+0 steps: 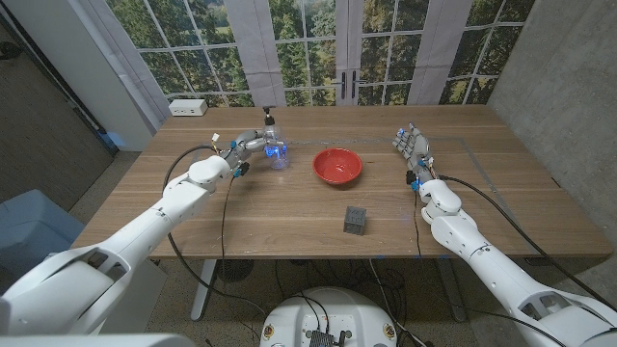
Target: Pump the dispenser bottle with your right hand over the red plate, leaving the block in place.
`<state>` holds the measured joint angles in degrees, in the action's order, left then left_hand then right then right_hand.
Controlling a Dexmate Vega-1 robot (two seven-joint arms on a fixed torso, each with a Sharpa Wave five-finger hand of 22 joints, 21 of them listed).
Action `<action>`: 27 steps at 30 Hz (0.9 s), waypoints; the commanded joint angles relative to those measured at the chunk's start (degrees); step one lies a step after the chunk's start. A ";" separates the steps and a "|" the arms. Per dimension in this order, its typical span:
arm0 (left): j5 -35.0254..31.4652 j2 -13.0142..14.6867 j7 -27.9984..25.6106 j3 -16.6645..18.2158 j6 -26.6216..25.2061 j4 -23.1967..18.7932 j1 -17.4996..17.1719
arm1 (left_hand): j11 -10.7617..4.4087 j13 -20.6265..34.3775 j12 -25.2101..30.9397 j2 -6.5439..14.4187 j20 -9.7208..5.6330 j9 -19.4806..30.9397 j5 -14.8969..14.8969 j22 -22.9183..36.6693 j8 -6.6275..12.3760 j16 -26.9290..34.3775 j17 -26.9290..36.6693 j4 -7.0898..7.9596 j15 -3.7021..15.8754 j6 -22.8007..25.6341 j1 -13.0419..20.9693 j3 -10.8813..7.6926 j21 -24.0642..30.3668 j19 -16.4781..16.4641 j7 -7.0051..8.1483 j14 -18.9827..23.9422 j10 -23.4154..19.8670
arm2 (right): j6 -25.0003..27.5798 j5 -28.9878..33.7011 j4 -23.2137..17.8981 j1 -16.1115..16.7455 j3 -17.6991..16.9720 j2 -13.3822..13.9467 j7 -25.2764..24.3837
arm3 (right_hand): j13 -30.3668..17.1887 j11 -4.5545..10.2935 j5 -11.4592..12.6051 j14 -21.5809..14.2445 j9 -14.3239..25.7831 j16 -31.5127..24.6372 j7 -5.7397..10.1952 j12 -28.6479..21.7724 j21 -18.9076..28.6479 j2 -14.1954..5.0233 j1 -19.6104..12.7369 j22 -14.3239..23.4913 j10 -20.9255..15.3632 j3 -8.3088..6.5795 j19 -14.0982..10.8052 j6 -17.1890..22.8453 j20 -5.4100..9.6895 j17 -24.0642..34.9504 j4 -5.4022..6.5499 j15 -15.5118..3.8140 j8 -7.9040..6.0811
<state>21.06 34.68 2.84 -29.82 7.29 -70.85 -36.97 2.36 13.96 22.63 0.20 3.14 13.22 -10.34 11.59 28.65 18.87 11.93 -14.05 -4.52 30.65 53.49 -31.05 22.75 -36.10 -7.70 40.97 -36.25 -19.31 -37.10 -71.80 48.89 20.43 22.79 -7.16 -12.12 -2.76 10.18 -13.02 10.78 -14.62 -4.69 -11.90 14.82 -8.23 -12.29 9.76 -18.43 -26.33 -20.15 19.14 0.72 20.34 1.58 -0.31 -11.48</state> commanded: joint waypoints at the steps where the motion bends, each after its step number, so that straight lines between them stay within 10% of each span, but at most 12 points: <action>1: -1.38 0.30 -2.49 0.10 -0.07 -1.83 -0.64 | -9.72 0.24 -0.25 11.30 -10.02 0.21 0.12 0.17 0.29 -0.01 0.28 4.84 17.96 9.27 12.17 -7.31 -0.01 -5.60 8.58 10.72 -9.32 | -0.28 -0.16 -0.63 0.73 -0.28 0.35 0.01 | -0.34 -0.11 0.02 -0.18 0.23 -0.41 -0.20 -0.46 -0.22 -1.01 -0.18 0.10 -0.64 0.13 -0.64 0.33 -0.05 0.09 -0.23 0.04 -0.25; 27: -2.74 1.58 -4.16 0.93 0.71 -4.95 -1.81 | -10.99 0.60 -0.62 10.99 -10.61 0.29 0.39 -0.01 0.71 -0.89 0.24 4.97 18.13 10.70 12.44 -7.44 0.15 -3.76 9.42 10.80 -10.55 | -0.87 0.09 -2.35 2.04 -0.54 0.55 -0.86 | -0.36 -0.14 0.04 -0.21 0.23 -0.43 -0.13 -0.38 -0.71 -1.13 -0.16 0.12 -0.64 0.22 -0.94 0.34 0.02 0.08 -0.57 -0.05 -0.17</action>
<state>18.87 35.56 -0.83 -29.34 7.31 -74.27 -38.21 1.89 14.36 22.19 -0.77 1.89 13.40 -9.95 11.36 28.88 17.85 11.84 -14.10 -5.14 30.65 54.47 -31.09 22.80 -34.86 -7.70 41.60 -36.24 -19.96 -37.26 -72.91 50.12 20.07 23.07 -7.23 -12.40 -3.07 10.18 -13.01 10.78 -14.84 -4.69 -11.90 14.38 -8.23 -12.30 9.75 -18.73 -26.00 -20.77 19.13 0.92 20.33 1.24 -0.31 -11.48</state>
